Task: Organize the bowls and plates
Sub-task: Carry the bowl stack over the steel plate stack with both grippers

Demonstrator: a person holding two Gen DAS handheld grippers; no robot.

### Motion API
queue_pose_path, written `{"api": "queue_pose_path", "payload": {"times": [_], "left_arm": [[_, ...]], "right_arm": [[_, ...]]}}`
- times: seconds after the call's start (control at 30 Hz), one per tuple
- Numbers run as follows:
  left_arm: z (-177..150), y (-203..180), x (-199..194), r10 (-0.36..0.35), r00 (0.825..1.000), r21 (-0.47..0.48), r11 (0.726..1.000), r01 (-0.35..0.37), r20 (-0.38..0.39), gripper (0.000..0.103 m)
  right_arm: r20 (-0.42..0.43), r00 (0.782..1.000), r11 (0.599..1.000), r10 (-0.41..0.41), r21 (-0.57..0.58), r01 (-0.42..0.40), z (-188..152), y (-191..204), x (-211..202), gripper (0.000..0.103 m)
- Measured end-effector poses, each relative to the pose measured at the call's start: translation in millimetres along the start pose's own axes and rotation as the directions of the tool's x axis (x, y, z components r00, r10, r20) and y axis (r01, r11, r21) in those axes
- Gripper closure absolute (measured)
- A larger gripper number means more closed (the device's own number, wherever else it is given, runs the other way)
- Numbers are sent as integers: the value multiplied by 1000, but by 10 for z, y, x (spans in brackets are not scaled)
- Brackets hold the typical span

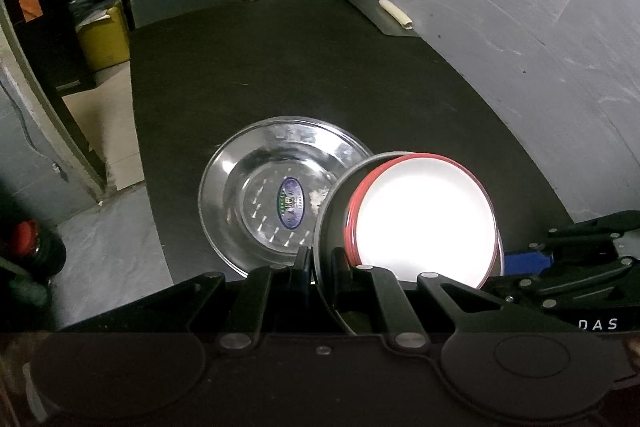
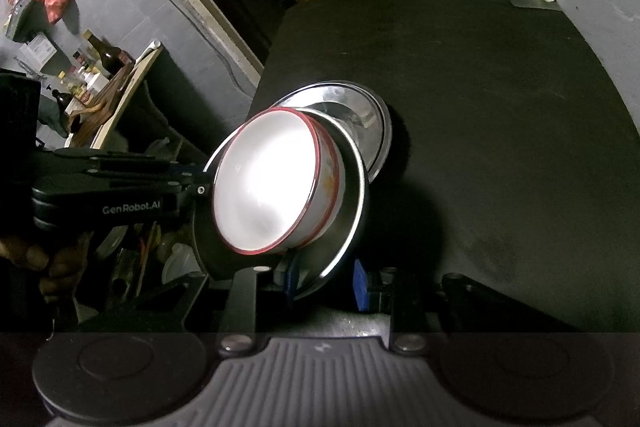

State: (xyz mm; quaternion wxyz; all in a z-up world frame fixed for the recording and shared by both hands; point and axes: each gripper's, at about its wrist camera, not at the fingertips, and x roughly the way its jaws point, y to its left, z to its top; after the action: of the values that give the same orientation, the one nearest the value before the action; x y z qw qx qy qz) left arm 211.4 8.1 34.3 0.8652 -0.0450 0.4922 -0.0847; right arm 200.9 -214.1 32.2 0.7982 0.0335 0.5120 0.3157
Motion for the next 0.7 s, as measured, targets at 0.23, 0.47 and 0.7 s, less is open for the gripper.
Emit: {"api": "queue_pose_path", "payload": {"times": [0.23,0.47,0.7], "left_arm": [[35,79,21,16,1000,-21,1000,-16,1,94],[96,188,112,31,999,-39,999,-31,-16,94],[188,309,201,42,999,-58,997,-43,-22,94]], "right_arm": [[-8,1000,1000,12,-19,-12,100,18,77,71],[-31,999,999,25,-32,-26,207,-15,180,71],[-44,998,998,37,-39,-38,363,-23,308,71]]}}
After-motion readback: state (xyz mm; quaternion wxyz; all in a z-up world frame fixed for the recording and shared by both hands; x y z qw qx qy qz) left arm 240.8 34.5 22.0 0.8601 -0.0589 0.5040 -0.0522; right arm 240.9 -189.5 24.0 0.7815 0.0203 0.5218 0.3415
